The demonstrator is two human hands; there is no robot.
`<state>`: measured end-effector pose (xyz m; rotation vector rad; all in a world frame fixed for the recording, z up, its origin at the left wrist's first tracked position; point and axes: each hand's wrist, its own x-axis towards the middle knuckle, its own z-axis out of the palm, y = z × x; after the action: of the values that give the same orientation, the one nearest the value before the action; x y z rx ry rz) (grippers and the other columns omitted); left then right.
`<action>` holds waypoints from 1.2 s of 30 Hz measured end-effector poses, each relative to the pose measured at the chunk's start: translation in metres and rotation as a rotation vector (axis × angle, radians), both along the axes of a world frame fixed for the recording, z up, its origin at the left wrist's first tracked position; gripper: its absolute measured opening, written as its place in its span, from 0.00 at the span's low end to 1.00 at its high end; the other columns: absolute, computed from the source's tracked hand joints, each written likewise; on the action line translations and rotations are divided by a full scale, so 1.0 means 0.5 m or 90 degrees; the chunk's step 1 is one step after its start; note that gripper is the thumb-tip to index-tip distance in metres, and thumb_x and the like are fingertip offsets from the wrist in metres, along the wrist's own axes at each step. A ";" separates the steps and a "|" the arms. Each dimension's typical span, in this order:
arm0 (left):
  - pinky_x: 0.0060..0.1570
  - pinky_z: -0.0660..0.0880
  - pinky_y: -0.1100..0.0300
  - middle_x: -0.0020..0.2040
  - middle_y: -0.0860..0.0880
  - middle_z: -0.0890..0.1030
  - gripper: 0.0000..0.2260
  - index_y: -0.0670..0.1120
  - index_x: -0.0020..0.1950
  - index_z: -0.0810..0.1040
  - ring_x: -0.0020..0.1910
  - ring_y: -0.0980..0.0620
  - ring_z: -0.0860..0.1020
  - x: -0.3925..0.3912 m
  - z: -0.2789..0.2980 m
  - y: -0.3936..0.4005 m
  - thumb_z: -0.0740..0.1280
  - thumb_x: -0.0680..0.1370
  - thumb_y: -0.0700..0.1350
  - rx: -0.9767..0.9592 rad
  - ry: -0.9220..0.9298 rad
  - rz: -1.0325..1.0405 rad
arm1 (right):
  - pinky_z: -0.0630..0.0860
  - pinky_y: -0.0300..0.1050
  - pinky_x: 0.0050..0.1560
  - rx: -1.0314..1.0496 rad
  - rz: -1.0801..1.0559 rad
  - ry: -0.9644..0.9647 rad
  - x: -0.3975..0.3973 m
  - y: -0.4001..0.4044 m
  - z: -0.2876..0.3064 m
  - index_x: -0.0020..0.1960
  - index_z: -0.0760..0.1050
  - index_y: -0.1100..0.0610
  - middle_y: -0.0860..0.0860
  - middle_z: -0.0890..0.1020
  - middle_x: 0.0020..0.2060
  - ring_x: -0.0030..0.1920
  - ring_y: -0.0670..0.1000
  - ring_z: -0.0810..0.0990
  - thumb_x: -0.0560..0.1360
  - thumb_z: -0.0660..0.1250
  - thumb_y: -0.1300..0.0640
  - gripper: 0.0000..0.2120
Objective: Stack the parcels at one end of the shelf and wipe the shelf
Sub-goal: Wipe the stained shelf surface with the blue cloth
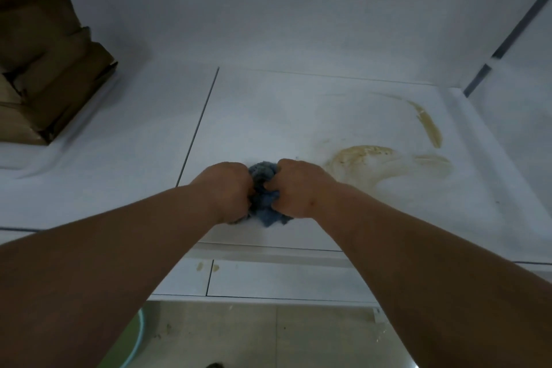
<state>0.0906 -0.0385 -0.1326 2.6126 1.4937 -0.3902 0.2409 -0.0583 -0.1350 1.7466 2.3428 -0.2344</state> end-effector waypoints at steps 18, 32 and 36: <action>0.39 0.71 0.65 0.47 0.48 0.82 0.12 0.44 0.57 0.82 0.43 0.52 0.77 0.033 0.100 -0.161 0.69 0.75 0.44 -0.264 -0.057 -0.001 | 0.76 0.48 0.58 -0.307 0.010 -0.071 0.037 -0.155 0.103 0.61 0.79 0.62 0.57 0.80 0.59 0.59 0.57 0.78 0.73 0.68 0.58 0.18; 0.39 0.73 0.56 0.40 0.42 0.76 0.02 0.41 0.40 0.75 0.40 0.46 0.74 0.054 0.167 -0.118 0.65 0.73 0.36 -0.322 -0.526 0.323 | 0.72 0.47 0.56 -0.128 -0.259 0.214 0.096 -0.141 0.195 0.62 0.76 0.64 0.60 0.79 0.59 0.49 0.53 0.71 0.78 0.62 0.62 0.15; 0.41 0.75 0.57 0.44 0.43 0.78 0.04 0.42 0.45 0.77 0.42 0.48 0.76 0.058 0.175 -0.111 0.65 0.72 0.36 -0.372 -0.465 0.299 | 0.77 0.47 0.54 -0.137 -0.280 0.311 0.093 -0.138 0.207 0.63 0.74 0.68 0.59 0.76 0.50 0.49 0.54 0.74 0.78 0.60 0.66 0.15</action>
<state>0.1196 -0.0941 -0.0450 1.6154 1.3728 0.1550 0.2874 -0.1275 -0.0313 2.2612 2.0610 -1.0459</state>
